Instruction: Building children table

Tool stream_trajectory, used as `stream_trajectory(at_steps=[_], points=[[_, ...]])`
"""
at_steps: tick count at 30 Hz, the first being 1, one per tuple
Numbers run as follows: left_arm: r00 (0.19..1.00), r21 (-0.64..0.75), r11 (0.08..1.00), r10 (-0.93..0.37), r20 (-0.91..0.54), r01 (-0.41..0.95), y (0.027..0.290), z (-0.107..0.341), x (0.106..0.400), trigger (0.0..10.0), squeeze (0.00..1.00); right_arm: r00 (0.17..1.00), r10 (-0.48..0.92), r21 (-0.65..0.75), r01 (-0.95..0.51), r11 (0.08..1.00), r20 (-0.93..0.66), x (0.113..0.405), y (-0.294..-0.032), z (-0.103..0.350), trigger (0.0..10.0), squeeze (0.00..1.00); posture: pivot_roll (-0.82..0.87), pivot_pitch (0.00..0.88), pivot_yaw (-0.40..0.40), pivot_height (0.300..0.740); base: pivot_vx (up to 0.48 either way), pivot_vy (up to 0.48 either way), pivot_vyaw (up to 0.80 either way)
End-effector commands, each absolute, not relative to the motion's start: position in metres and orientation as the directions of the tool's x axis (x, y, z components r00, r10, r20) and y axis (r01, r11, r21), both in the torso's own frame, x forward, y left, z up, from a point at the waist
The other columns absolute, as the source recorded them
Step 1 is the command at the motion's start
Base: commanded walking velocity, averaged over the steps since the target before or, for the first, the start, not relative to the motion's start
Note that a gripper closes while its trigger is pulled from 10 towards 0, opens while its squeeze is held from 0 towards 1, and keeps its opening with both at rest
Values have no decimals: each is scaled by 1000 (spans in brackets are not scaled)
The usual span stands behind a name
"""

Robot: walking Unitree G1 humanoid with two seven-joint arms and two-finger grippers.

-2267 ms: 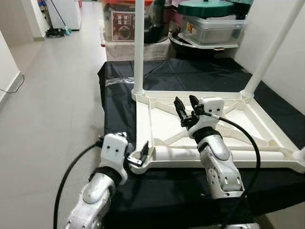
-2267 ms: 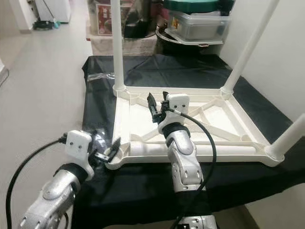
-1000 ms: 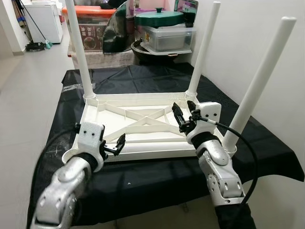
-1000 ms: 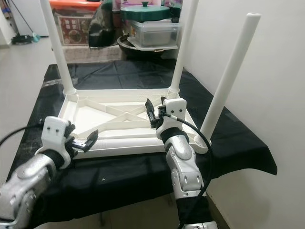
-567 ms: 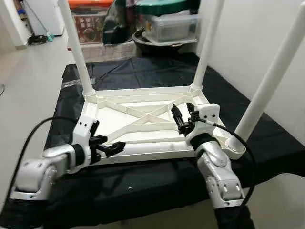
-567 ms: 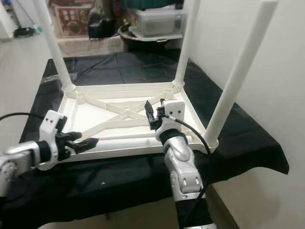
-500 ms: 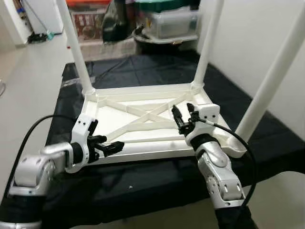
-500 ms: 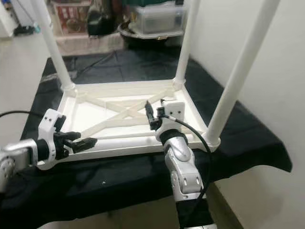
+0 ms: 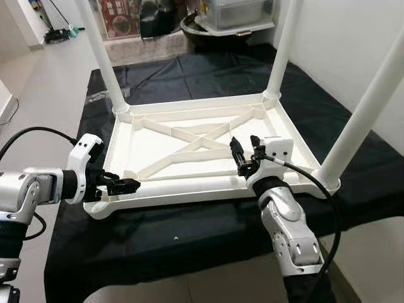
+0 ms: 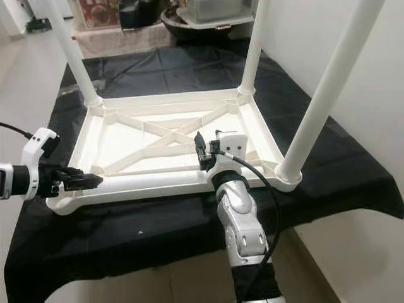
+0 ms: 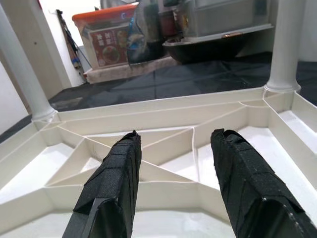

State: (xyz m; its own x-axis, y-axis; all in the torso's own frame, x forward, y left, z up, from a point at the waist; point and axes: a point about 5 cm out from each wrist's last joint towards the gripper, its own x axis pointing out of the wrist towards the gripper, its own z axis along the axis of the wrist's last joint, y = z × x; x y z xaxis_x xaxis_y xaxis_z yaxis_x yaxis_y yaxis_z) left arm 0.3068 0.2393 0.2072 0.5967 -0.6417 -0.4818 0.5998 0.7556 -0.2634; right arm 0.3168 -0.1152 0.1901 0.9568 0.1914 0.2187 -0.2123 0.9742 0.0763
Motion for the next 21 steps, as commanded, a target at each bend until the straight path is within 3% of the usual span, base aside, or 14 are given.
stream_trajectory(at_steps=[1, 9, 21], points=[[582, -283, 763, -633, -511, 581, 246, 205, 302, 10000, 0, 961, 188, 75, -207, 975, 204, 315, -114, 188, 10000, 0, 178, 181, 31, 740, 0, 0, 0], [507, -379, 727, -677, -534, 573, 241, 194, 297, 10000, 0, 964, 180, 74, -198, 977, 198, 315, -115, 187, 10000, 0, 171, 175, 30, 740, 0, 0, 0], [552, -284, 772, -614, -564, 568, 260, 213, 298, 10000, 0, 963, 187, 68, -204, 977, 196, 315, -116, 186, 10000, 0, 170, 160, 24, 740, 0, 0, 0]])
